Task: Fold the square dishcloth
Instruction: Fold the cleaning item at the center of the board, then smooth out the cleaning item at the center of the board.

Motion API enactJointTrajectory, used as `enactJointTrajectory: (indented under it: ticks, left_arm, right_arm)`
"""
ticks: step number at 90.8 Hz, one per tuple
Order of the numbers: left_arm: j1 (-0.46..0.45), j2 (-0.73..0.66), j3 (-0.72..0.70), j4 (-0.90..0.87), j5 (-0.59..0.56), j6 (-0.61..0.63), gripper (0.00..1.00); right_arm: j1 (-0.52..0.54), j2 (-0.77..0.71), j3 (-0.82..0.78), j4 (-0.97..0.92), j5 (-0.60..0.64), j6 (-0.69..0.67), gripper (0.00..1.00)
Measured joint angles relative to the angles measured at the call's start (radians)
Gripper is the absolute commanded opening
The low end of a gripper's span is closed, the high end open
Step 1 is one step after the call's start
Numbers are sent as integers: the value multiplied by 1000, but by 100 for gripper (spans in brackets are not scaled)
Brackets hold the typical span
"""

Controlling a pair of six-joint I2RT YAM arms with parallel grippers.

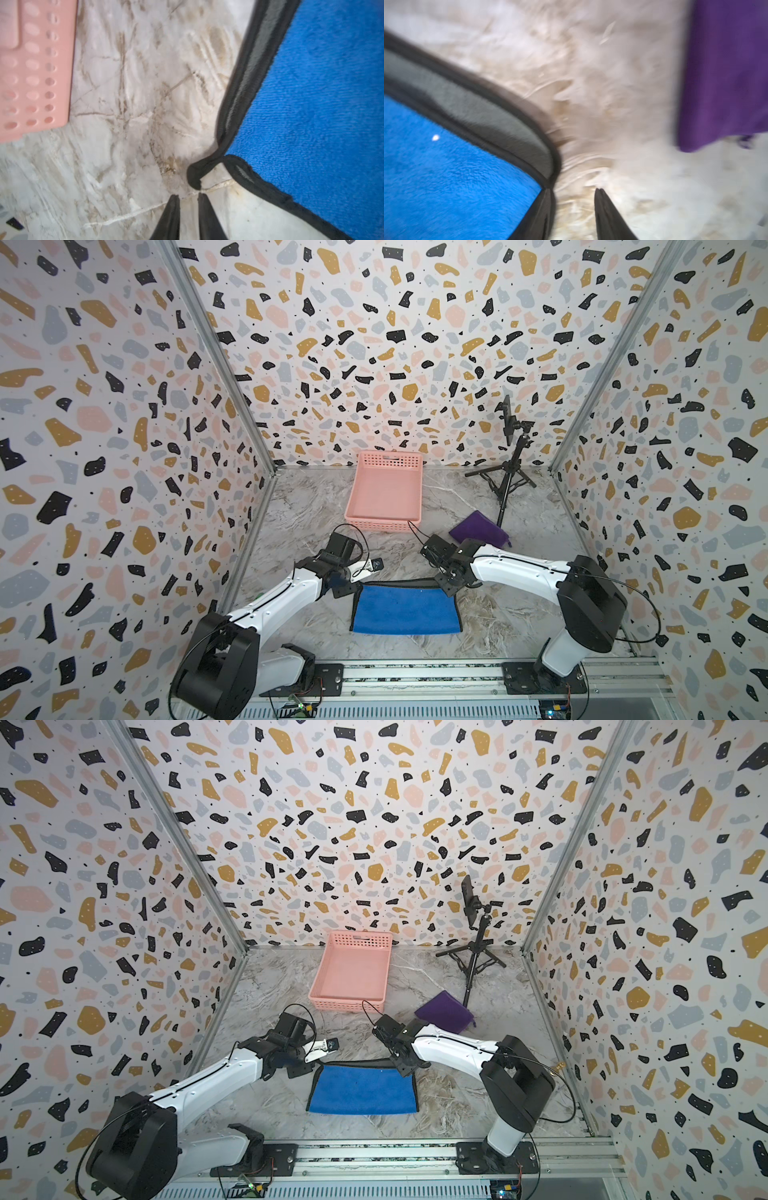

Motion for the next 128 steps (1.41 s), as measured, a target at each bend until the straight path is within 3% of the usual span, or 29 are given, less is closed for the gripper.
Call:
enactJointTrajectory:
  ticks: [6,13,19,29,35,54,65,81,97,110,123,128]
  left_arm:
    - [0,-21,0,3,-20,4,39]
    - [0,-64,0,-13,-32,7,40]
    - [-3,-103,0,-40,-32,8,40]
    - [-50,-174,0,-100,-24,1,40]
    - [-91,-200,0,-124,-17,-17,37]
    - [-174,-132,0,-119,-18,-98,30]
    - [-192,-42,-3,-71,-53,-130,30]
    - [-191,-7,-20,-11,-111,-130,41]
    - [-154,29,-14,17,-138,-86,42]
    - [-92,96,14,2,-138,-44,40]
    - [-85,121,30,-19,-112,-27,6]
    - [-85,125,32,-23,-97,-15,0]
  right_arm:
    - [0,-45,-3,11,51,8,46]
    - [-1,-96,-16,24,72,17,51]
    - [-3,-129,-39,37,57,24,49]
    - [-5,-189,-118,96,-61,46,37]
    - [-6,-224,-174,131,-167,70,36]
    - [-26,-195,-226,234,-400,129,48]
    - [-60,-193,-262,267,-403,156,69]
    - [-90,-253,-324,272,-351,175,73]
    - [-96,-232,-325,287,-375,182,66]
    - [-100,-205,-336,314,-416,197,50]
    - [-104,-205,-341,338,-446,202,28]
    - [-105,-205,-343,348,-453,207,24]
